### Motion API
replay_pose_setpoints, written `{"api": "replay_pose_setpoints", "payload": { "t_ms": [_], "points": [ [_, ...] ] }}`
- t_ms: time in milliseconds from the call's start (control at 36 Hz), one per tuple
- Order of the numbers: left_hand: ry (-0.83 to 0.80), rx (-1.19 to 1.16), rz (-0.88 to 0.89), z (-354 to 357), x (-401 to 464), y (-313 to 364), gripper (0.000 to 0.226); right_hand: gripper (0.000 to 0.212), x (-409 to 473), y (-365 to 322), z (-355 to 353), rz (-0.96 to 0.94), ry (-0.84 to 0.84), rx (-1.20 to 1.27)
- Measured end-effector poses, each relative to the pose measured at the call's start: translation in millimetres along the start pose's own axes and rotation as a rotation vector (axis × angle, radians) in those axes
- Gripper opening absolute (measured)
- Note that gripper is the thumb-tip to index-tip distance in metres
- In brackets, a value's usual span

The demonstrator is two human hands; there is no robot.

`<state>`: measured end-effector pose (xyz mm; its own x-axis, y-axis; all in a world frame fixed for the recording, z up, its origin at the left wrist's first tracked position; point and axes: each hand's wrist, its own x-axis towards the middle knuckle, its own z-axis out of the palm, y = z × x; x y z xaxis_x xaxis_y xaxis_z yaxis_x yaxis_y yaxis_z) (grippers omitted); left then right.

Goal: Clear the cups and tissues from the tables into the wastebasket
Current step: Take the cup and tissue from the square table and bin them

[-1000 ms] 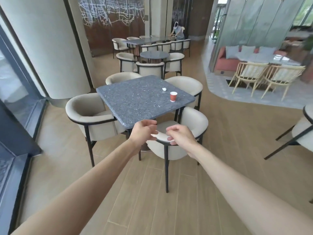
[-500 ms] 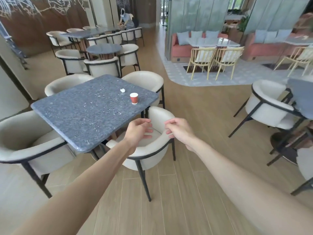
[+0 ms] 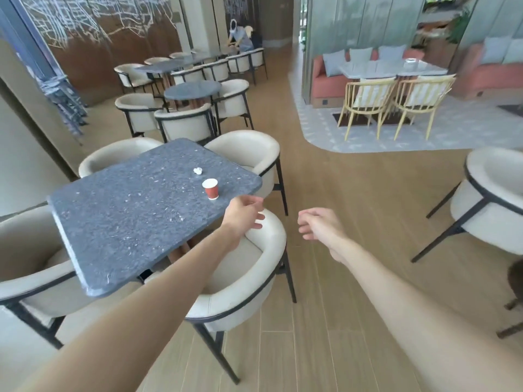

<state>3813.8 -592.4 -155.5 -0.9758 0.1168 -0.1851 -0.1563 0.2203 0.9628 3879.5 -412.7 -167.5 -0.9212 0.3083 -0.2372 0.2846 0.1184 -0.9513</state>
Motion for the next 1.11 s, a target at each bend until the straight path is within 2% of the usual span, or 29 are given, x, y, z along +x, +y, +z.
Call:
{"api": "replay_pose_setpoints", "payload": {
  "t_ms": [333,472,528,583,694,778,833,889,944,972,1111],
  "points": [
    [0.182,-0.020,-0.130,36.1,115.7,11.5,0.011,0.019,148.5,-15.6,-39.3,-0.009,-0.116,-0.028],
    [0.118,-0.094,-0.155,83.0,193.2,4.4,0.008,0.021,219.0,-10.7,-41.9,-0.008,-0.151,-0.092],
    [0.086,-0.115,-0.145,110.7,230.7,1.8,0.015,0.021,249.9,-9.0,-48.1,0.005,-0.162,-0.122],
    [0.052,-0.150,-0.153,140.1,266.5,2.5,0.022,0.021,279.4,-8.2,-61.8,0.024,-0.177,-0.175],
    [0.008,-0.157,-0.180,190.2,320.5,10.2,0.015,0.021,340.2,-13.2,-100.7,0.037,-0.209,-0.324],
    [-0.016,-0.154,-0.227,210.5,354.1,21.7,0.016,0.022,391.9,-23.4,-124.5,0.032,-0.160,-0.312],
    [-0.030,-0.138,-0.244,215.9,372.9,31.4,0.018,0.021,423.3,-29.7,-134.5,0.037,-0.146,-0.304],
    [-0.058,-0.023,-0.201,213.8,396.0,42.5,0.022,0.018,456.1,-33.5,-137.9,0.049,-0.153,-0.303],
    [-0.070,0.020,-0.152,207.0,420.2,53.7,0.014,0.015,486.1,-39.2,-133.7,0.047,-0.169,-0.307],
    [-0.064,0.020,-0.135,203.2,432.4,58.9,0.008,0.015,500.5,-42.7,-129.3,0.042,-0.183,-0.310],
    [0.056,-0.012,-0.176,174.9,489.1,59.6,0.008,0.018,568.2,-62.7,-89.9,0.013,-0.321,-0.339]
  ]
}}
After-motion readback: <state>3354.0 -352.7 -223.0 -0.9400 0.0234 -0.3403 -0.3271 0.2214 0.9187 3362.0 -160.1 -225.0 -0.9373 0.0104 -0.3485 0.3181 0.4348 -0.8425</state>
